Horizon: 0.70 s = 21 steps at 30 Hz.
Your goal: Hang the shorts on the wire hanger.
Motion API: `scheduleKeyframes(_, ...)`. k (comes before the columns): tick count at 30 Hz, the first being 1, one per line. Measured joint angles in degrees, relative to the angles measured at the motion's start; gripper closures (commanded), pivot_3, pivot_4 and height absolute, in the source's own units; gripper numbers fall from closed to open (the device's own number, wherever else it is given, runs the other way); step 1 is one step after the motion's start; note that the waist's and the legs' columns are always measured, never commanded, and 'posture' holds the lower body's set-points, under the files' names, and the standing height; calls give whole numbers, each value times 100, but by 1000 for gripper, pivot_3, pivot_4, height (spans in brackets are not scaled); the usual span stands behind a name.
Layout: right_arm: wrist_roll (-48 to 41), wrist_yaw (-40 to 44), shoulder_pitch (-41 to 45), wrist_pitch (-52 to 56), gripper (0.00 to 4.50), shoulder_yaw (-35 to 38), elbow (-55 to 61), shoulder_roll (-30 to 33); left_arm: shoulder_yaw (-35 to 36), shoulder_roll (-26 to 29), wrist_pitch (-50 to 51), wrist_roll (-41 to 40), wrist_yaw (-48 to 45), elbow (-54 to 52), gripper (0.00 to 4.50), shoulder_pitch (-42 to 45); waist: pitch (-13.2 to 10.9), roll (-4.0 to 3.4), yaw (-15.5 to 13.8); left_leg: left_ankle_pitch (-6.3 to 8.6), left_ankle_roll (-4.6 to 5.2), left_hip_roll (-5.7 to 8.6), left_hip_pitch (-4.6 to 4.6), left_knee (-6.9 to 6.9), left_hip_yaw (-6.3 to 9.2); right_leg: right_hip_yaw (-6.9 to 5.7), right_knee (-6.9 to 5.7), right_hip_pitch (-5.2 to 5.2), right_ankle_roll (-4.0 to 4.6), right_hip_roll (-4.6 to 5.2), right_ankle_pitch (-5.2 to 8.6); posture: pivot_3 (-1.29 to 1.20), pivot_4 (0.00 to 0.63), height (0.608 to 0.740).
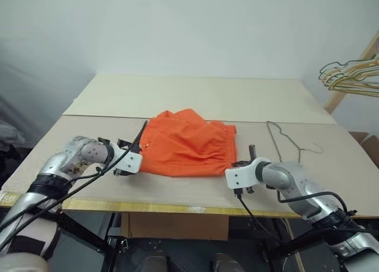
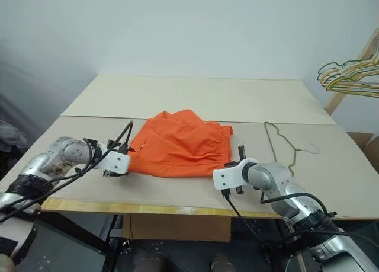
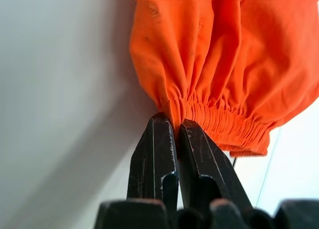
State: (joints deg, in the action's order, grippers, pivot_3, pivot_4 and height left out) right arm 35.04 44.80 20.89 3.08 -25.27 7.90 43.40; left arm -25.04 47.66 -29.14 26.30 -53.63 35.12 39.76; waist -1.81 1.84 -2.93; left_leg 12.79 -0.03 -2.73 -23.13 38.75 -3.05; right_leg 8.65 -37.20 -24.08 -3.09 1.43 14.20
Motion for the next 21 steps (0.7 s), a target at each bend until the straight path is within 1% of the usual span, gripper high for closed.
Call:
scheduleKeyframes(2,-33,24,-30,1,4500,49,51,1,-66,-90,-120,174,199,270,1906,100,8,-7,-23,0,0,0,1,0,0,0,-2,-2,-5,-1,3,77,0,740)
scheduleKeyframes(4,-41,37,-91,1,4500,144,85,11,-64,-145,-125,181,219,395,2593,113,14,-8,-37,0,0,0,-1,0,-1,0,-2,-4,-5,0,3,77,0,740)
scheduleKeyframes(9,-57,116,-148,1,4500,209,149,22,-54,-192,-92,59,-12,463,4256,111,15,-6,-72,0,0,0,-13,1,-3,0,-1,-14,-5,0,3,79,0,740)
scheduleKeyframes(10,-66,127,-149,0,4500,223,174,23,-53,-192,-80,33,-97,461,4486,111,15,-6,-72,0,-1,0,-15,1,-3,0,-1,-15,-4,0,2,79,0,740)
scheduleKeyframes(15,-149,158,-181,-3,4500,343,209,47,10,-177,-58,-180,-434,378,4486,50,16,-5,-59,0,-1,-1,-17,0,-4,0,1,-16,12,0,-7,82,0,740)
scheduleKeyframes(21,-263,271,-354,-7,4500,384,373,82,246,108,202,-560,-856,-280,4486,-445,16,-4,32,1,-1,-4,-15,-2,-5,0,0,-16,12,0,-6,77,0,740)
